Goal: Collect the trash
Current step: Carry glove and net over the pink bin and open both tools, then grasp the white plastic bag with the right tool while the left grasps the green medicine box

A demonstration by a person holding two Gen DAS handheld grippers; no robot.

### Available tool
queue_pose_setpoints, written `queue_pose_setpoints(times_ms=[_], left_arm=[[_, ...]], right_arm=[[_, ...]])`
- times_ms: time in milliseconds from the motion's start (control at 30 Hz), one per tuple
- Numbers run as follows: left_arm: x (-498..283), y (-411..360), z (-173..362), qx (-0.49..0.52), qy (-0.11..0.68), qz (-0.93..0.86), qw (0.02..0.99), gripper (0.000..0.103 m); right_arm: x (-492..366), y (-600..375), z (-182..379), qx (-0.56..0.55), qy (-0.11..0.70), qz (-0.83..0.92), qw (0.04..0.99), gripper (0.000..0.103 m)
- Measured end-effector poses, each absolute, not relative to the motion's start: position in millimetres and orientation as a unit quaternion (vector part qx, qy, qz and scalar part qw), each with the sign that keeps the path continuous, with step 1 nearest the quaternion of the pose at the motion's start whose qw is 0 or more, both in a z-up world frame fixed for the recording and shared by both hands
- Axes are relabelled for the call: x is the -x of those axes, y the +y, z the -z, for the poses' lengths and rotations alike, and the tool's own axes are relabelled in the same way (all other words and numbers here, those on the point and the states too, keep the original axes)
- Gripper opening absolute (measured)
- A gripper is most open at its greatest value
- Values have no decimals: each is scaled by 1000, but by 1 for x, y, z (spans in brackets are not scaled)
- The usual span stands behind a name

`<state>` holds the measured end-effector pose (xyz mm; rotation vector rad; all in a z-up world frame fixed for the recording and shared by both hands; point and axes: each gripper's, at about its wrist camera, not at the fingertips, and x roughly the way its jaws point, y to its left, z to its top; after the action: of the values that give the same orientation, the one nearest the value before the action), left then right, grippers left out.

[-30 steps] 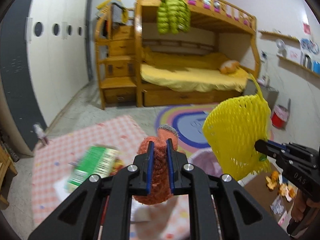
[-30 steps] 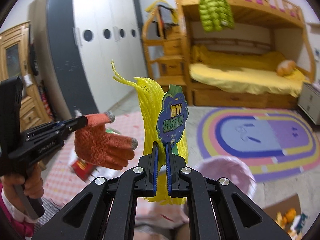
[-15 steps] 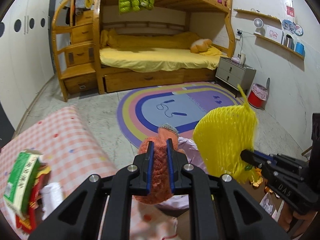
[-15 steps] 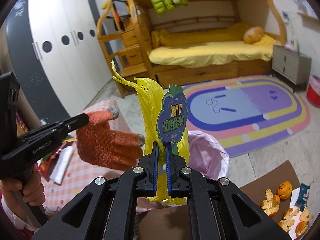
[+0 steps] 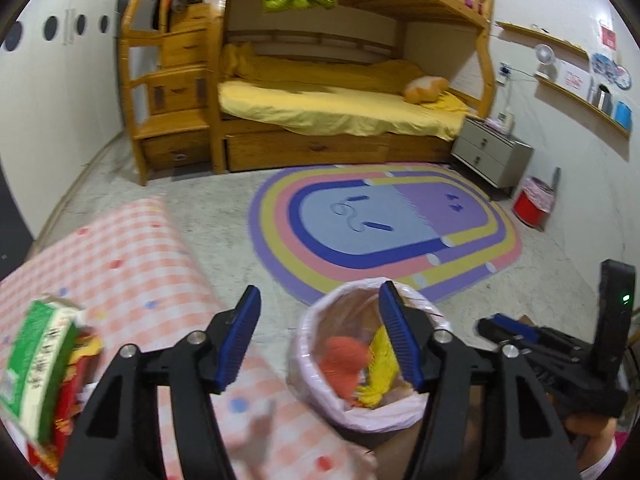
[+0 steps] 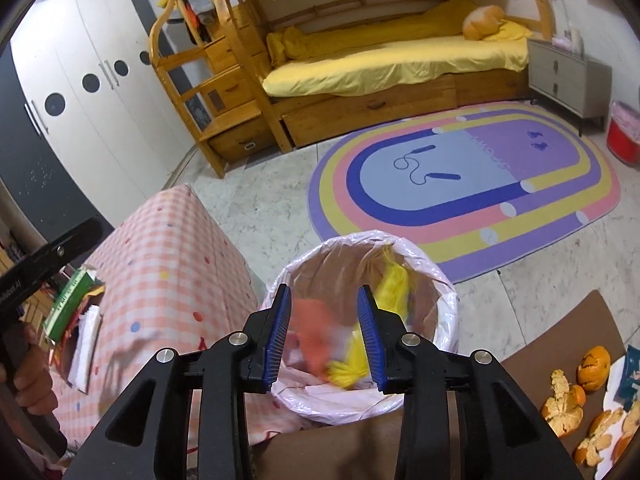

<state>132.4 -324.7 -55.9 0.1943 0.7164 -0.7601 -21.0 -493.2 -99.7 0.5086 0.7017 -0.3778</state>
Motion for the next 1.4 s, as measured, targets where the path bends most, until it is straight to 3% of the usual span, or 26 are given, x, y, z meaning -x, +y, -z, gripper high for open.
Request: queue_pose_setpoints(times_ms=[233, 633, 767, 900, 1067, 1200, 1400], left_arm=[[-112, -250, 32, -78, 327, 305, 891, 79], [-88, -108, 21, -71, 307, 181, 932, 95], [-86, -78, 30, -69, 314, 159, 933, 96], [-86, -65, 39, -72, 320, 149, 933, 96], [-90, -55, 39, -65, 322, 144, 934, 96], [-93, -48, 44, -66, 323, 128, 935, 96], [-101, -33, 58, -58, 340, 110, 932, 96]], right_arm=[[31, -440, 54, -210, 321, 138, 913, 38], [-2, -310, 22, -116, 341, 23, 932, 52], [-13, -277, 23, -94, 349, 5, 932, 68], [-17, -256, 23, -76, 353, -7, 932, 72], [-26, -233, 35, -64, 367, -16, 928, 70], [-40, -218, 54, -54, 388, -18, 920, 50], [-68, -202, 81, -48, 422, -29, 905, 41]])
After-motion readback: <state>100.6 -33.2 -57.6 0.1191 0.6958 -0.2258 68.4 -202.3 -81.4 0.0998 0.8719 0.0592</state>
